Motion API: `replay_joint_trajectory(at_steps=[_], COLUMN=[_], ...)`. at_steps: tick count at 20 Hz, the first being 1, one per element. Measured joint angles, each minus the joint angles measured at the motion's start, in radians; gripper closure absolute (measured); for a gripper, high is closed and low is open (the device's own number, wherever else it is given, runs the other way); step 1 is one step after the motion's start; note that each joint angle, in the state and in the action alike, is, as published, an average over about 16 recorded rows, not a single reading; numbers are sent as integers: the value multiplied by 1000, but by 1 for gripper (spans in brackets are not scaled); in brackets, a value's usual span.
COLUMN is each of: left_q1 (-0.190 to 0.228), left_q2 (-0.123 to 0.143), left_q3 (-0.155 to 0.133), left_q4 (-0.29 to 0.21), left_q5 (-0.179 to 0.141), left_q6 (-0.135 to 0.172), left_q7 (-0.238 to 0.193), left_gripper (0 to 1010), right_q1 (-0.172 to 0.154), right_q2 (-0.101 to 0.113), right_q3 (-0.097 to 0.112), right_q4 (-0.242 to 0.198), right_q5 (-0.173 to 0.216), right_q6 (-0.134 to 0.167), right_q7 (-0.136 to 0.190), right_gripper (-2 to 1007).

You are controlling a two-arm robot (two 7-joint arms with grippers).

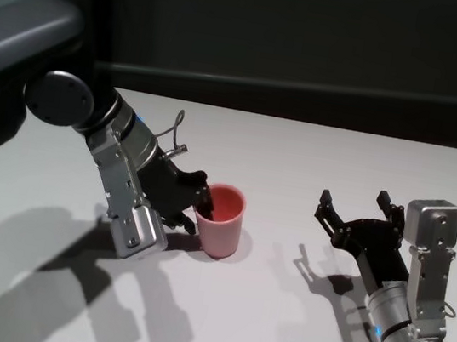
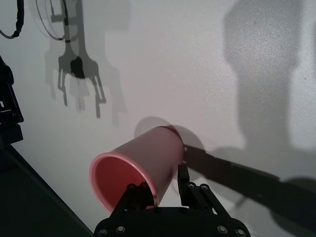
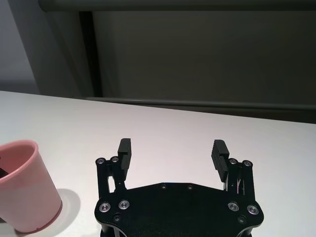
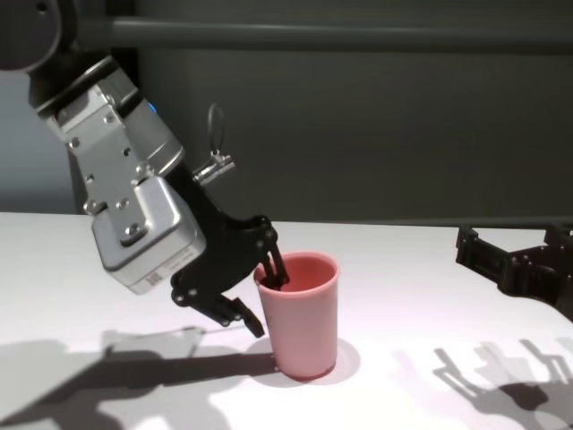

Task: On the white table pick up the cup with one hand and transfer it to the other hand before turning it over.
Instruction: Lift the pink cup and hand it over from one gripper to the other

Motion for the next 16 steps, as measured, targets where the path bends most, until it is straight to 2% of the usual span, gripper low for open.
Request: replay_joint_trajectory(at_steps=[7, 12, 16], left_q1=[0, 1, 4], left_q2=[0, 2, 7], left_q3=[0, -3, -14], left_q4=[0, 0, 3], left_q5=[0, -11, -44], left_q6=[0, 4, 15], left_q7=[0, 0, 2], left_gripper=[861, 939, 965], right_q1=[0, 0, 0], right_q2=[0, 0, 0], right_q3=[0, 0, 0], right_q4=[0, 0, 0], right_q5=[0, 0, 0], right_q6=[0, 0, 0], right_q7=[0, 0, 0], right_gripper=[5, 5, 5])
